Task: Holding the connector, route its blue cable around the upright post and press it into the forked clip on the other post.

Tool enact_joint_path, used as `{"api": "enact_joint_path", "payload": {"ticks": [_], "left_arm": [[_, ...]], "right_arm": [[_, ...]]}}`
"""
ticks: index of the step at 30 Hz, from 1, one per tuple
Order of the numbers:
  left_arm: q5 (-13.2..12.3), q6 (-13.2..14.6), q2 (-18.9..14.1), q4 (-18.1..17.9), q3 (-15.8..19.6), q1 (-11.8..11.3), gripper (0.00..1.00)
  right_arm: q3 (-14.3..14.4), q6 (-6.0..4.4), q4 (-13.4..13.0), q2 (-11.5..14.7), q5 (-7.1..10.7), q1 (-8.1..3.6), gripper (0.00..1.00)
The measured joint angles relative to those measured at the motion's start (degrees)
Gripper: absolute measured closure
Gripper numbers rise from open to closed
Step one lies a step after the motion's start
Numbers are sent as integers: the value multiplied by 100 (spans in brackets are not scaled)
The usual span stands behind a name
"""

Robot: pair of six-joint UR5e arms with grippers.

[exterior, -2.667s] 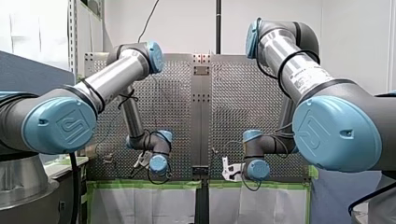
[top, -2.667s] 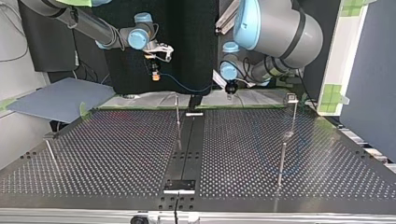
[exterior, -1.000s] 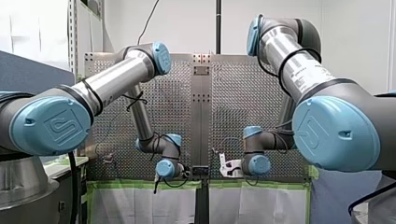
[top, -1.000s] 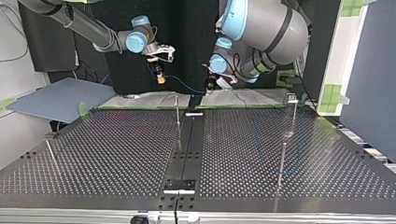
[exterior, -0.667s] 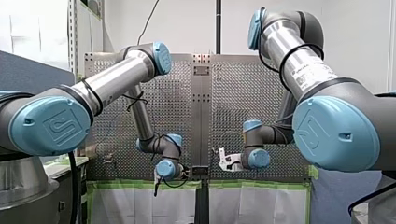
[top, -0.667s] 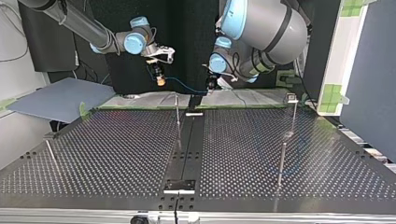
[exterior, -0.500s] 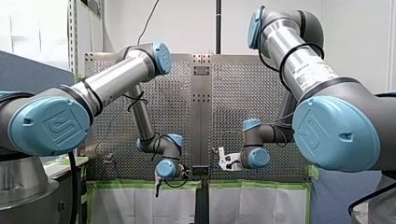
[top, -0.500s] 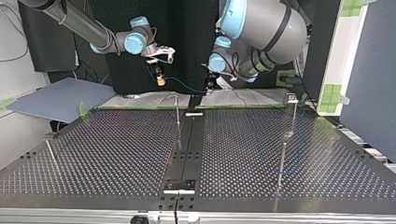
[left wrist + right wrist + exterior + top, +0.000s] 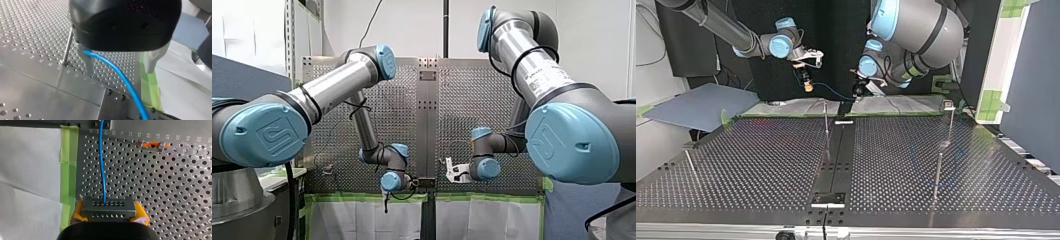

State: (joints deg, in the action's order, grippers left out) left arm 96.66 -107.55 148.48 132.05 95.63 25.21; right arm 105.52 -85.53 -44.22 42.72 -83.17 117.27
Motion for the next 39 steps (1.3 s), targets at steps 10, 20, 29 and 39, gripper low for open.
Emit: {"api": "enact_joint_path", "payload": {"ticks": [10,20,29,39], "left_arm": [[13,-489,0,-93,114,78,0],[2,-913,-1,-388,120,208,0],[38,-947,-1,-580,118,246,11],[382,-591,-1,-597,117,283,78]], "right_arm": [[0,-1,-2,2,-6,2,100],[0,-1,-7,-3,-3,5,100],[0,-2,-16,-2,1,4,100],[0,-6,-21,-1,1,6,100]]}}
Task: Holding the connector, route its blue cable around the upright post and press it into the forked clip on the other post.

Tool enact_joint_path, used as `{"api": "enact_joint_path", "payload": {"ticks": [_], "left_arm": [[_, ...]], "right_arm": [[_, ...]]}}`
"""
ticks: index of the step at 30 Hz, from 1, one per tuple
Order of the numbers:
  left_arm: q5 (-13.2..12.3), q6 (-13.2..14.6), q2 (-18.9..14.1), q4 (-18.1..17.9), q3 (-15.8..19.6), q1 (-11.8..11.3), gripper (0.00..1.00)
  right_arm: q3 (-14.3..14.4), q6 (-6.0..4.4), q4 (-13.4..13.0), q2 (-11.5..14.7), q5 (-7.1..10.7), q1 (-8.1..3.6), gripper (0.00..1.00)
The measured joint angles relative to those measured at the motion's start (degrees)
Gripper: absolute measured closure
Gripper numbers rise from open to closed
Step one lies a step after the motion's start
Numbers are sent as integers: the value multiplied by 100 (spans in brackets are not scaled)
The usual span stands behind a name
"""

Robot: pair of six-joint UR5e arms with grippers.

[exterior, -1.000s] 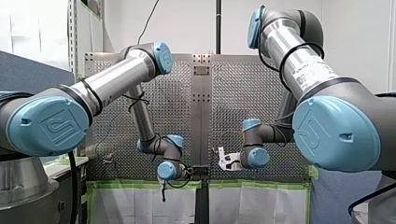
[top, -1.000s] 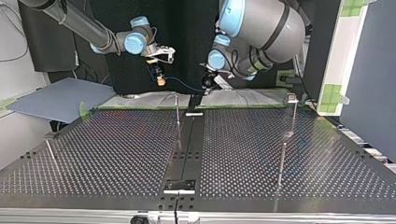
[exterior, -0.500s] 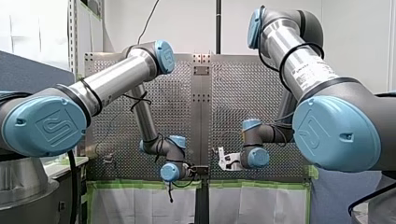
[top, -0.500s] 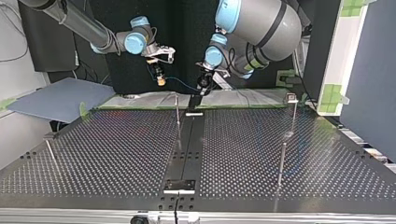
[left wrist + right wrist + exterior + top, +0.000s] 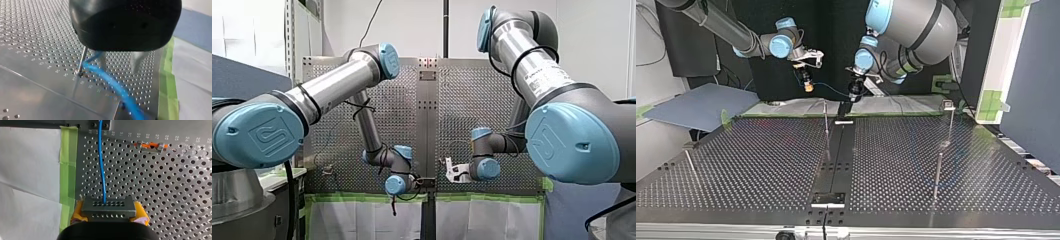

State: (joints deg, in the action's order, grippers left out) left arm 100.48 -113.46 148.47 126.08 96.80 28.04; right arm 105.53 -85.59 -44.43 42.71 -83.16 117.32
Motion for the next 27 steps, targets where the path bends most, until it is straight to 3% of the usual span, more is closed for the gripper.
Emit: {"api": "enact_joint_path", "payload": {"ticks": [5,24,25,26,27], "left_arm": [[39,188,-1,-10,-14,2,100],[158,334,-1,-69,-22,26,100],[175,337,-1,-71,-23,26,95],[183,339,0,-72,-24,27,80],[189,340,0,-72,-24,28,80]], "right_arm": [[0,1,-5,-1,0,1,100],[0,5,-5,-1,0,7,100],[0,6,-5,-1,0,10,100],[0,6,-5,-1,0,11,100],[0,6,-6,0,0,12,100]]}}
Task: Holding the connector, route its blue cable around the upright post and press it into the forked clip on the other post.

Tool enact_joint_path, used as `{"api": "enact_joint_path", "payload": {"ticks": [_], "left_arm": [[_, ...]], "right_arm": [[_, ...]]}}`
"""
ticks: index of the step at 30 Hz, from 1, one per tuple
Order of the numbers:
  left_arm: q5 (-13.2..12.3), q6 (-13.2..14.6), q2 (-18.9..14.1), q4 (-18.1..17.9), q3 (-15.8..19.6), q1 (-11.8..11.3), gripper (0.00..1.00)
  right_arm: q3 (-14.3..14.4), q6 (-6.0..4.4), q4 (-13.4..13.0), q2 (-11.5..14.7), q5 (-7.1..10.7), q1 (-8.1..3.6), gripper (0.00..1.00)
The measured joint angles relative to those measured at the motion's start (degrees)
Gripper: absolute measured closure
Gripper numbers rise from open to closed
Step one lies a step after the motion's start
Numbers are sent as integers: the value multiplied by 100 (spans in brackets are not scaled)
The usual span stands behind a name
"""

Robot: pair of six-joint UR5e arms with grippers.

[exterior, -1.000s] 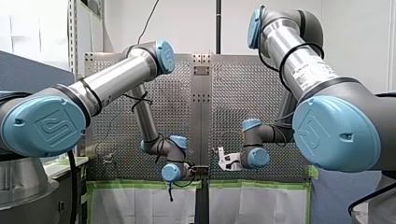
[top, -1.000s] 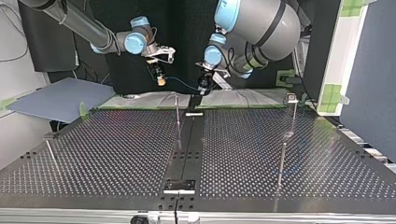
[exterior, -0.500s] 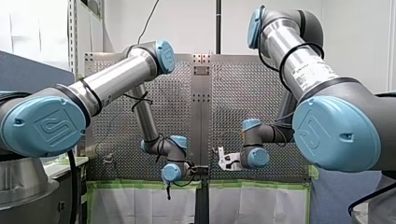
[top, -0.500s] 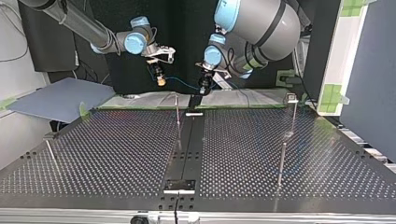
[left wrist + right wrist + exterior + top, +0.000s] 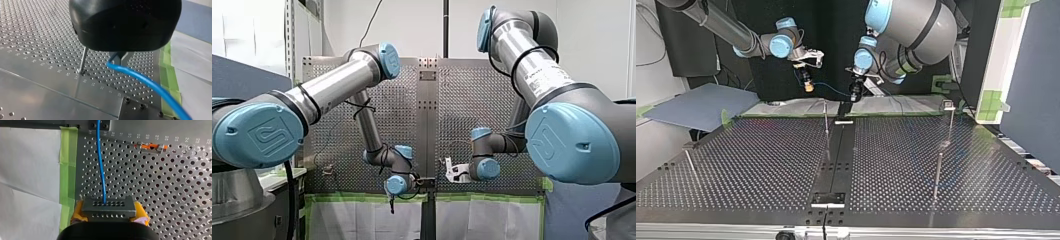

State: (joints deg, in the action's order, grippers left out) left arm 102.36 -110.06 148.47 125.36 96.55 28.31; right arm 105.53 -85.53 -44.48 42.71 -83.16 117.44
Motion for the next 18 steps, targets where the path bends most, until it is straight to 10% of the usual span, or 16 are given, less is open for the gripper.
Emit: {"api": "enact_joint_path", "payload": {"ticks": [5,18], "left_arm": [[13,21,0,11,0,14,37],[45,-6,1,43,-97,44,39]], "right_arm": [[0,0,0,-1,0,11,100],[-1,55,41,4,-6,68,100]]}}
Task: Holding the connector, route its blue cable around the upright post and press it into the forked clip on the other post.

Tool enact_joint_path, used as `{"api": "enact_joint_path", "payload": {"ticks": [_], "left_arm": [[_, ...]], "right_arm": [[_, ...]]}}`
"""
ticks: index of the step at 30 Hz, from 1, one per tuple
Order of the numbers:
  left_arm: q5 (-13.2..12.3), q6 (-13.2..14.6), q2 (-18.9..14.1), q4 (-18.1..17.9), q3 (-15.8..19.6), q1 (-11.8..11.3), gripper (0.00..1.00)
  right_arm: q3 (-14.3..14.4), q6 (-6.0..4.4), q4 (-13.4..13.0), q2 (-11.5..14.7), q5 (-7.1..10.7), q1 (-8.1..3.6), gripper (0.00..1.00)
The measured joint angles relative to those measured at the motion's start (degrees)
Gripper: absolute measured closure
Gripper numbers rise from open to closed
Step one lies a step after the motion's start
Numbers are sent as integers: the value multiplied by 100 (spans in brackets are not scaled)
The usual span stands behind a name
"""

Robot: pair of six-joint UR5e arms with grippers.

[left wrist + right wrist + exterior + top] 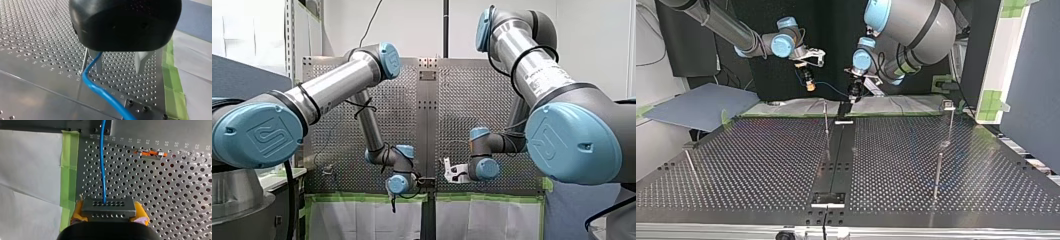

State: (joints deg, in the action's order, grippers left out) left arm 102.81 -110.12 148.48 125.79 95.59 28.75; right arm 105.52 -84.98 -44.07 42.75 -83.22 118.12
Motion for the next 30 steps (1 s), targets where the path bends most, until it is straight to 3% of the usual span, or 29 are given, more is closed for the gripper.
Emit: {"api": "enact_joint_path", "payload": {"ticks": [4,5,6,8,9,10,11,22,30], "left_arm": [[41,-42,0,7,-13,3,50],[54,-46,0,11,-14,4,62],[72,-49,0,19,-14,4,62],[130,-47,0,40,-14,4,86],[161,-43,0,46,-14,5,86],[201,-38,0,52,-15,6,97],[227,-36,0,55,-15,7,100],[334,-32,0,75,-15,0,100],[629,194,-4,232,8,57,100]], "right_arm": [[0,13,16,1,-2,11,100],[0,15,17,1,-2,11,100],[0,17,18,1,-2,11,100],[0,18,19,2,-3,12,100],[0,17,20,1,-3,12,100],[0,17,20,2,-3,13,100],[0,17,18,2,-3,13,100],[0,16,15,2,-6,13,100],[0,22,28,25,-79,-17,100]]}}
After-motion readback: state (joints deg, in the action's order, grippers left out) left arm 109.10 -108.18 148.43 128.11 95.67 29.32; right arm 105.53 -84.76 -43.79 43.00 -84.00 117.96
